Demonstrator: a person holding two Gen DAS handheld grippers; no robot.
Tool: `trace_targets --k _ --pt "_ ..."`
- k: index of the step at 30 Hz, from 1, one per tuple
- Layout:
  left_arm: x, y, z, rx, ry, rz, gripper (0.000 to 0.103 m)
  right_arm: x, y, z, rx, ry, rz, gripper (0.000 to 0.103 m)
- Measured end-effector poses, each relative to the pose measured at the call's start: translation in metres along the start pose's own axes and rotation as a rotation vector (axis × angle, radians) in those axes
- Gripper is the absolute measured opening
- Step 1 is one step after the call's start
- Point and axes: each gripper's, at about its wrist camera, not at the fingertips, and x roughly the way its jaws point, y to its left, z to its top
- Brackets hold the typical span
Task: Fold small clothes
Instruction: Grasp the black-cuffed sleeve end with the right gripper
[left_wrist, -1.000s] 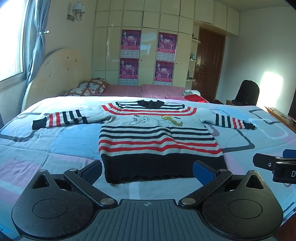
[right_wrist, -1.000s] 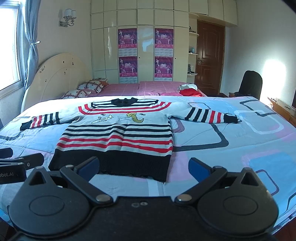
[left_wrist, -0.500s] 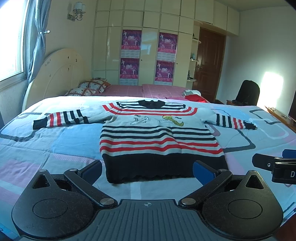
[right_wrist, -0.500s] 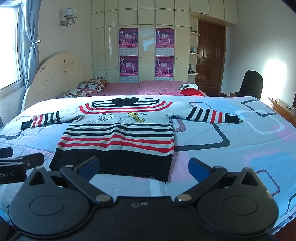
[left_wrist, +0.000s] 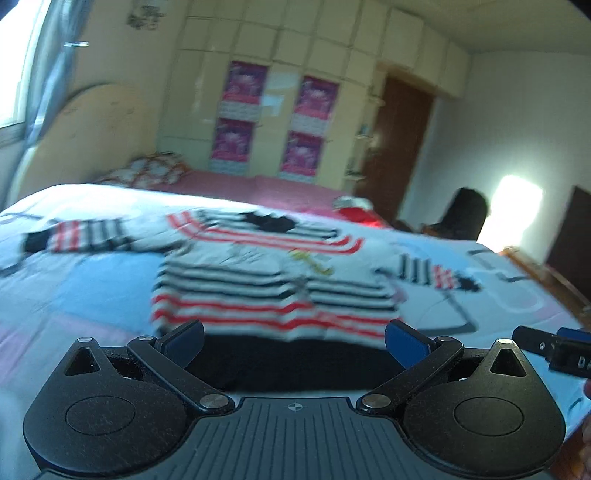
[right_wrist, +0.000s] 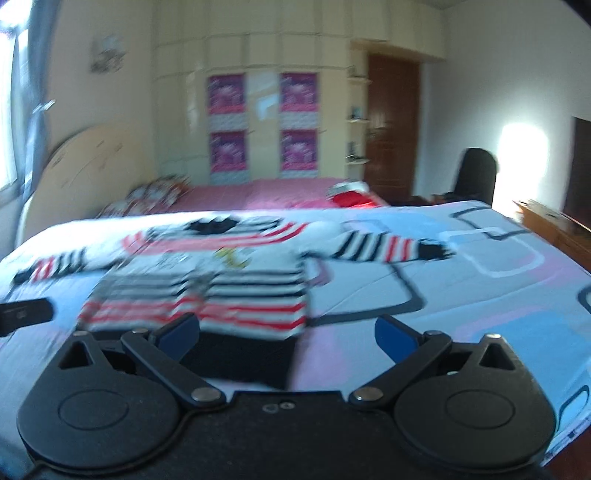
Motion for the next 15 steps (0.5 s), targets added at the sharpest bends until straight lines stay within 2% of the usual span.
trace_targets --k 4,6,8,11,15 --pt "0.043 -0.008 0.022 0.025 0.007 -0.006 0.103 0.03 -0.054 0.02 0.12 -0.041 -0.047 0.077" --pt "0.064 -0.011 0.031 0.007 -0.005 -0.007 0.103 0.053 -0.083 0.03 0.191 -0.046 -0.056 0.068" --pt "0.084 -0.017 0.038 0.003 -0.02 0.025 0.103 0.081 -0.112 0.039 0.252 -0.049 -0.074 0.055" --pt "0.125 -0.023 0.047 -0.01 -0.008 0.059 0.103 0.133 -0.156 0.048 0.354 -0.039 -0.085 0.047" --pt "0.194 -0.032 0.05 -0.047 0.072 0.114 0.103 0.219 -0.215 0.049 0.5 0.012 -0.105 0.043"
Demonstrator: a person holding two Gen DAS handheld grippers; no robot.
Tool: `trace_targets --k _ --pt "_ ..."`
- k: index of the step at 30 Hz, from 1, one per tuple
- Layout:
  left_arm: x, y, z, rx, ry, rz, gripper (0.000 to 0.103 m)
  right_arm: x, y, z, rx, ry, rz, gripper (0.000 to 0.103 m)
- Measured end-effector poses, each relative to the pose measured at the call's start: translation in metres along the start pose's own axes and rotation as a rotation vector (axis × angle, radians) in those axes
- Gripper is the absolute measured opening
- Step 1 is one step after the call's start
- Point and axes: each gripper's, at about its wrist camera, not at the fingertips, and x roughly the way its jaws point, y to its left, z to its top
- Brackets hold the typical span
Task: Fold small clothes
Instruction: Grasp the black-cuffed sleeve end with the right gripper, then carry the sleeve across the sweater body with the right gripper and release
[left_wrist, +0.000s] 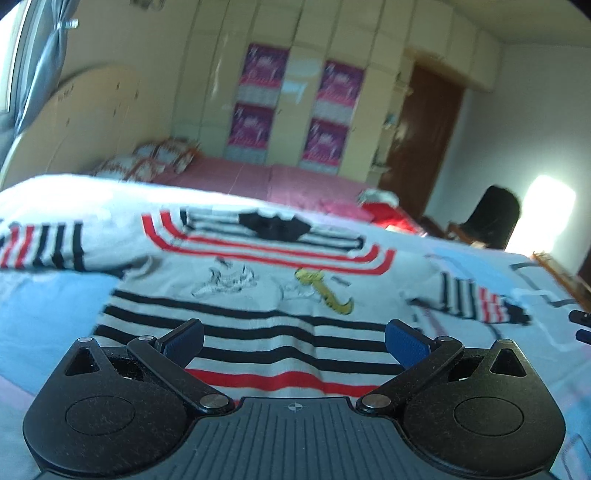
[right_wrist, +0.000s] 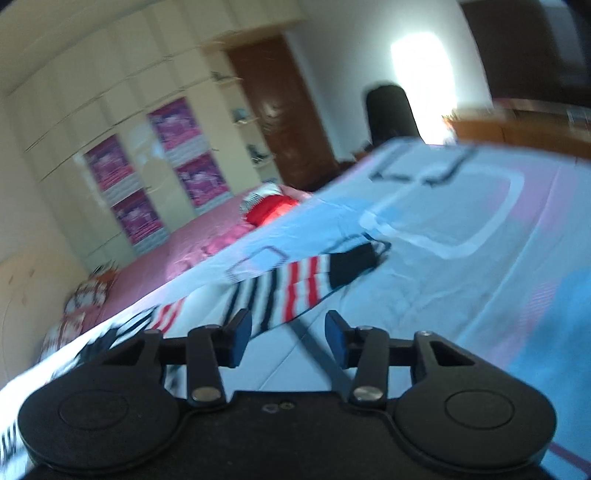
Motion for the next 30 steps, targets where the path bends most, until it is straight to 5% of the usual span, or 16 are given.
trace_targets --k 8,13,16,20,24,30 --pt "0.108 -0.036 0.003 -0.009 0.117 0.118 0.103 0.156 -0.064 0.014 0.229 0.127 -0.026 0.041" --pt "0.131 -0.043 0.006 -0.002 0.138 0.151 0.103 0.185 -0.071 0.013 0.259 0.114 0.026 0.042" --pt "0.14 -0.04 0.007 -0.018 0.152 0.171 0.103 0.196 -0.064 0.018 0.201 0.128 0.004 0.013" --pt "0.143 -0.032 0.014 -0.021 0.142 0.18 0.103 0.201 -0.062 0.023 0.17 0.12 -0.012 0.008" --pt "0.142 -0.013 0.022 -0.023 0.113 0.201 0.103 0.2 -0.03 0.035 0.055 0.061 -0.015 0.008" --pt "0.143 0.044 0.029 -0.112 0.096 0.218 0.103 0.166 0.092 0.037 -0.19 -0.018 0.156 0.008"
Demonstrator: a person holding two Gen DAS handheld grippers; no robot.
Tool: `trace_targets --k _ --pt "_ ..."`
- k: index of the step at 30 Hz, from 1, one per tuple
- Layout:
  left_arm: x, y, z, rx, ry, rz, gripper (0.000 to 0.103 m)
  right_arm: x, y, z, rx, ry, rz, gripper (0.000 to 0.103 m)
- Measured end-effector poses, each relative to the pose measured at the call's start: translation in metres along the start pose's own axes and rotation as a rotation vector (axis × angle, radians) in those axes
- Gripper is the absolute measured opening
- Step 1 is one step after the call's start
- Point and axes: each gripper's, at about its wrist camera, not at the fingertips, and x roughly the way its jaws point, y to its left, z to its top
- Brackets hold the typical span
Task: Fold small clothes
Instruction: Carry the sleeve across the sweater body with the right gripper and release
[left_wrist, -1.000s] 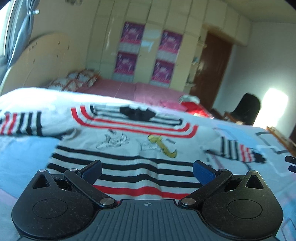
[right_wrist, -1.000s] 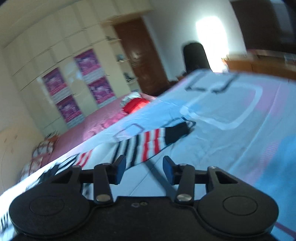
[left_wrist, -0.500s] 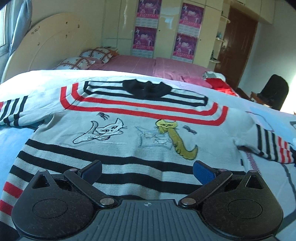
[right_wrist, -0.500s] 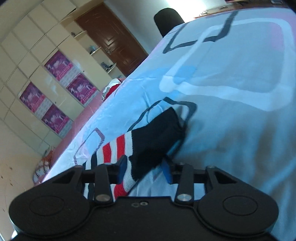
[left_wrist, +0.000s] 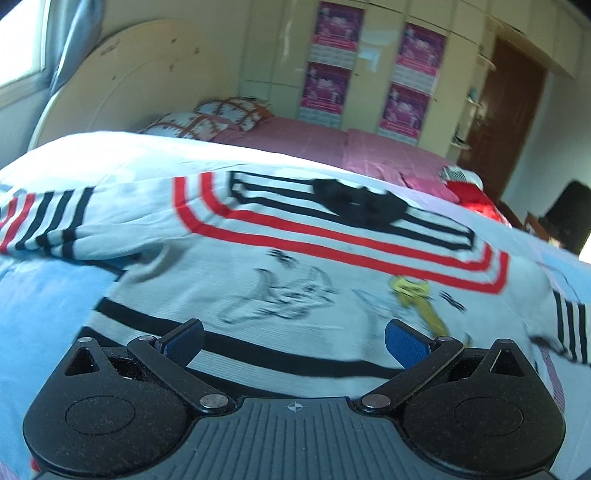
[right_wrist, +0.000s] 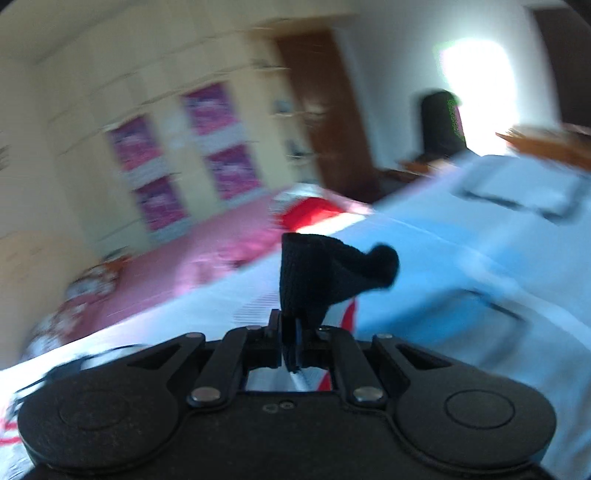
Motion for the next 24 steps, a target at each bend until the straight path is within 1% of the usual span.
trace_targets --k 2,4,6,8,10,11,12,13,14,15,17,19,21,22,23,24 --pt "0.003 0.021 0.005 -0.029 0.0 -0.014 0.103 -0.004 0.053 -0.004 -0.076 0.005 0.083 0.008" --pt "0.005 0.042 0.01 -0.046 -0.005 -0.022 0.103 -0.005 0.106 -0.014 -0.134 0.023 0.173 0.008" --pt "0.007 0.064 0.015 -0.052 -0.004 -0.012 0.103 -0.002 0.157 -0.033 -0.192 0.051 0.24 0.008" --pt "0.009 0.085 0.018 -0.063 0.008 -0.005 0.103 0.006 0.202 -0.058 -0.252 0.097 0.29 0.008" --pt "0.013 0.104 0.021 -0.084 0.017 -0.002 0.103 0.02 0.237 -0.091 -0.309 0.162 0.315 0.009" --pt "0.015 0.112 0.022 -0.097 0.019 -0.004 0.103 0.027 0.25 -0.108 -0.339 0.209 0.332 0.018" --pt "0.018 0.118 0.024 -0.11 0.026 -0.016 0.103 0.035 0.262 -0.126 -0.384 0.275 0.355 0.023" --pt "0.022 0.122 0.025 -0.124 0.031 -0.033 0.103 0.038 0.27 -0.137 -0.426 0.33 0.367 0.024" --pt "0.025 0.124 0.028 -0.137 0.033 -0.054 0.103 0.033 0.274 -0.145 -0.45 0.348 0.36 0.027" --pt "0.028 0.123 0.03 -0.147 0.032 -0.083 0.103 0.02 0.273 -0.147 -0.443 0.322 0.355 0.028" --pt "0.034 0.114 0.035 -0.15 0.019 -0.162 0.103 -0.001 0.254 -0.14 -0.384 0.277 0.342 0.029" --pt "0.047 0.09 0.04 -0.136 0.018 -0.251 0.102 -0.018 0.228 -0.131 -0.328 0.248 0.282 0.029" --pt "0.065 0.06 0.044 -0.13 0.04 -0.346 0.102 -0.022 0.203 -0.115 -0.256 0.235 0.219 0.031" --pt "0.076 0.044 0.044 -0.124 0.06 -0.387 0.084 -0.027 0.189 -0.111 -0.228 0.232 0.198 0.031" --pt "0.089 0.027 0.045 -0.111 0.089 -0.417 0.063 -0.029 0.178 -0.105 -0.206 0.224 0.182 0.031" --pt "0.103 0.012 0.045 -0.098 0.12 -0.434 0.06 -0.033 0.171 -0.103 -0.195 0.215 0.174 0.031"
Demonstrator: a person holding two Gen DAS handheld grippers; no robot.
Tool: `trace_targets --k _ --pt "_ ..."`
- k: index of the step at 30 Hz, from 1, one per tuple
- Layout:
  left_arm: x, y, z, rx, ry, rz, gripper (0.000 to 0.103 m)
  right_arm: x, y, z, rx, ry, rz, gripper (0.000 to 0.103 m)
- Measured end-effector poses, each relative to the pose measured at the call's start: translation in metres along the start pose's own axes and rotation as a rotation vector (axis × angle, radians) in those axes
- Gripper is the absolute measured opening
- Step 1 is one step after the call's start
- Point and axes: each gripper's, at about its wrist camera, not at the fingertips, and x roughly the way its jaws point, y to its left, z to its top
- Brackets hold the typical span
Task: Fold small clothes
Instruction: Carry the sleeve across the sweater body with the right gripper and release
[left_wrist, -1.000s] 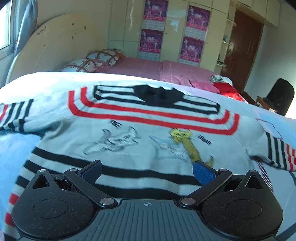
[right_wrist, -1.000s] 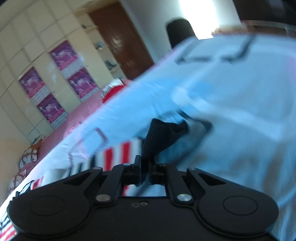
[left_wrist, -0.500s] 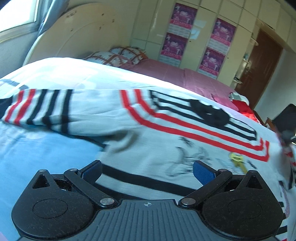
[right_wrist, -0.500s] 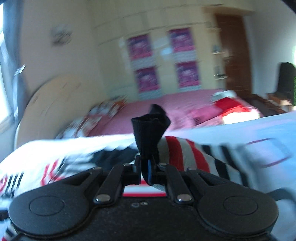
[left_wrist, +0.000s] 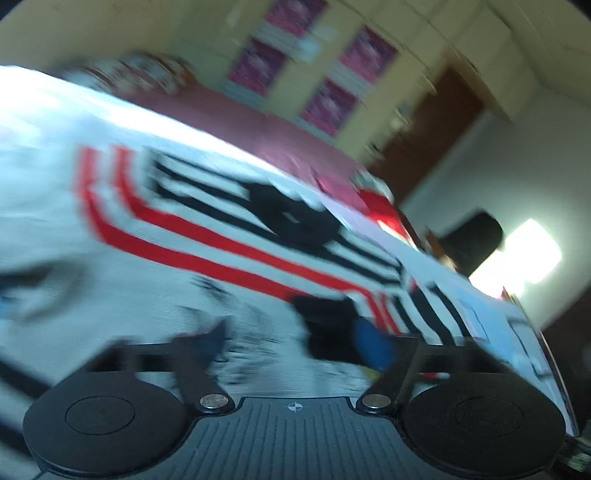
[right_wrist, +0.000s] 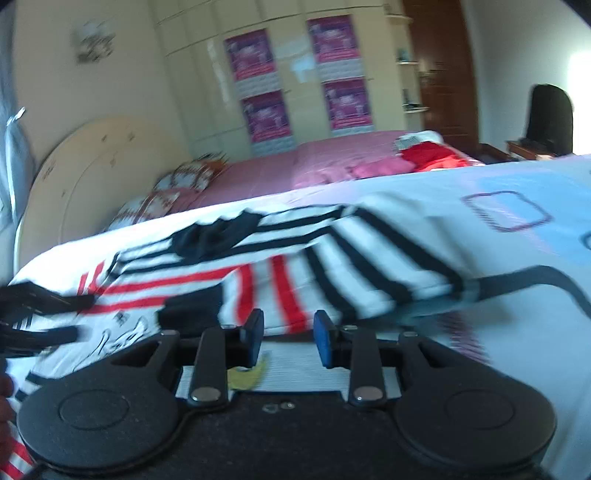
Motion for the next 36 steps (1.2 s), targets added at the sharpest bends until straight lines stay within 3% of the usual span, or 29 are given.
trace_targets --k 3,6,7,8,10,14,17,20,23,28,30,32,34,36 --pt "0.049 -0.014 0.001 0.006 0.1 0.028 0.06 -0.01 -0.018 0.001 0.013 -0.016 -0.024 0.031" --pt "0.072 -0.033 0.002 0.072 0.094 0.056 0.06 -0.021 -0.034 0.0 0.022 -0.033 -0.046 0.031" --pt "0.078 -0.039 0.004 0.091 0.088 0.058 0.045 -0.021 -0.037 -0.002 0.034 -0.032 -0.054 0.031" --pt "0.086 -0.044 0.005 0.114 0.1 0.055 0.004 -0.023 -0.043 -0.003 0.051 -0.029 -0.062 0.031" --pt "0.093 -0.049 0.011 0.12 0.099 0.041 0.005 -0.019 -0.045 -0.007 0.072 -0.023 -0.073 0.031" --pt "0.056 -0.058 0.035 0.17 -0.04 0.02 0.005 -0.019 -0.051 -0.006 0.105 -0.026 -0.069 0.031" --pt "0.025 -0.043 0.052 0.19 -0.114 0.049 0.005 -0.016 -0.056 -0.004 0.157 -0.022 -0.024 0.033" --pt "0.016 -0.011 0.057 0.187 -0.103 0.123 0.005 -0.005 -0.066 -0.006 0.272 0.006 0.059 0.045" --pt "0.031 0.015 0.048 0.16 -0.038 0.154 0.005 0.014 -0.083 -0.01 0.428 0.032 0.131 0.045" --pt "0.037 0.029 0.033 0.137 -0.038 0.158 0.005 0.054 -0.118 -0.019 0.786 0.079 0.29 0.042" --pt "0.036 0.031 0.03 0.127 -0.037 0.158 0.005 0.068 -0.124 -0.021 0.86 0.086 0.275 0.039" --pt "0.035 0.033 0.03 0.123 -0.042 0.158 0.005 0.079 -0.129 -0.021 0.899 0.09 0.262 0.008" --pt "0.025 0.028 0.031 0.129 -0.105 0.134 0.005 0.07 -0.122 -0.011 0.804 0.025 0.223 0.008" --pt "0.023 0.025 0.031 0.174 -0.112 0.183 0.005 0.06 -0.115 -0.005 0.742 -0.019 0.222 0.007"
